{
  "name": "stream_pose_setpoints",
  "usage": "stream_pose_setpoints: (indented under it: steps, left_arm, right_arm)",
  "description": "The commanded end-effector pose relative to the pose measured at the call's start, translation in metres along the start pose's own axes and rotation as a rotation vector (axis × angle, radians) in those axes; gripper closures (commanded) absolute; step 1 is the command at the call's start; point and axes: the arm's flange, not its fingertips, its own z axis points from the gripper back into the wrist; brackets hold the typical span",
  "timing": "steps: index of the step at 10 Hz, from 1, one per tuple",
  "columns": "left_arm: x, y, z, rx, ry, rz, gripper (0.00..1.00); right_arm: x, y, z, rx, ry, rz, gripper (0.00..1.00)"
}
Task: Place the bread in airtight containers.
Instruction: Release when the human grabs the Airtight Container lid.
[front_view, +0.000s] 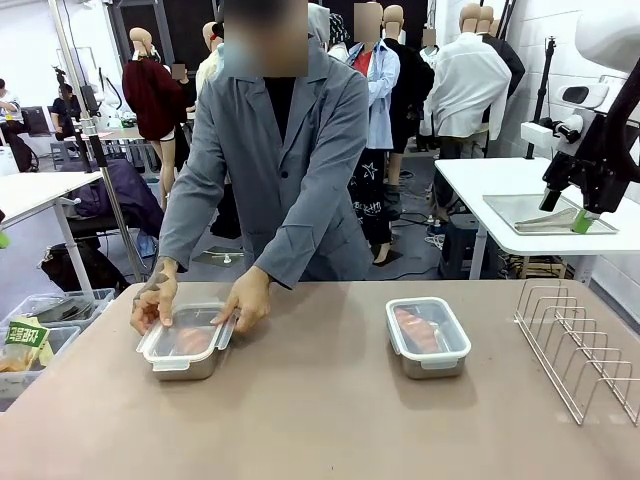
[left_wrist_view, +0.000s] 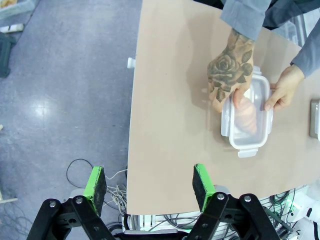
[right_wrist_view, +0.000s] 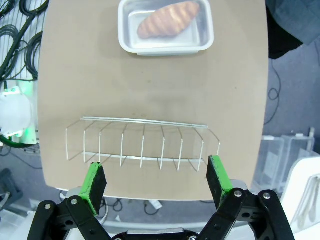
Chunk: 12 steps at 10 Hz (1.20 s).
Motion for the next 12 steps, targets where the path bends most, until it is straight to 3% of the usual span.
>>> stream_pose_setpoints:
  steps: [1,12]
  left_arm:
    - [-0.0014,0.0010,0.0005,0.023,-0.002,0.000,0.11]
    - [-0.0014,0.0010,0.0005,0.023,-0.002,0.000,0.11]
  right_arm:
    - [0.0003,0.0015,0.0005,0.005,0.023,-0.005,0.00]
    - [0.0003,0.0015,0.0005,0.005,0.023,-0.005,0.00]
